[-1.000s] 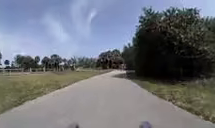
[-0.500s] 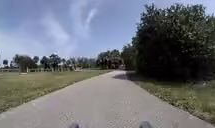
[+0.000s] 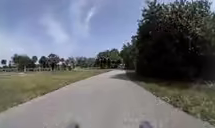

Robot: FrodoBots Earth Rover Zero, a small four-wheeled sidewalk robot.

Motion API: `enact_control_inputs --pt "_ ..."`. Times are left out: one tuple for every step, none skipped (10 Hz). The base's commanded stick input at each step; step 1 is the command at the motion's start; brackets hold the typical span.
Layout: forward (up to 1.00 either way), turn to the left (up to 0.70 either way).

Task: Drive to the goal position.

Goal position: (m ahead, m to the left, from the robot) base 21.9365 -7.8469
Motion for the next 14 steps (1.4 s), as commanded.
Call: enact_control_inputs --pt "0.7 0.0" --pt "0.7 0.0" --pt "0.7 0.0" --pt "0.7 0.0" --pt "0.7 0.0" --pt "0.7 0.0" --pt "0.7 0.0" --pt "0.7 0.0" --pt "0.7 0.0" --pt "0.7 0.0" --pt "0.7 0.0" --pt "0.7 0.0" --pt "0.7 0.0" --pt "0.7 0.0"
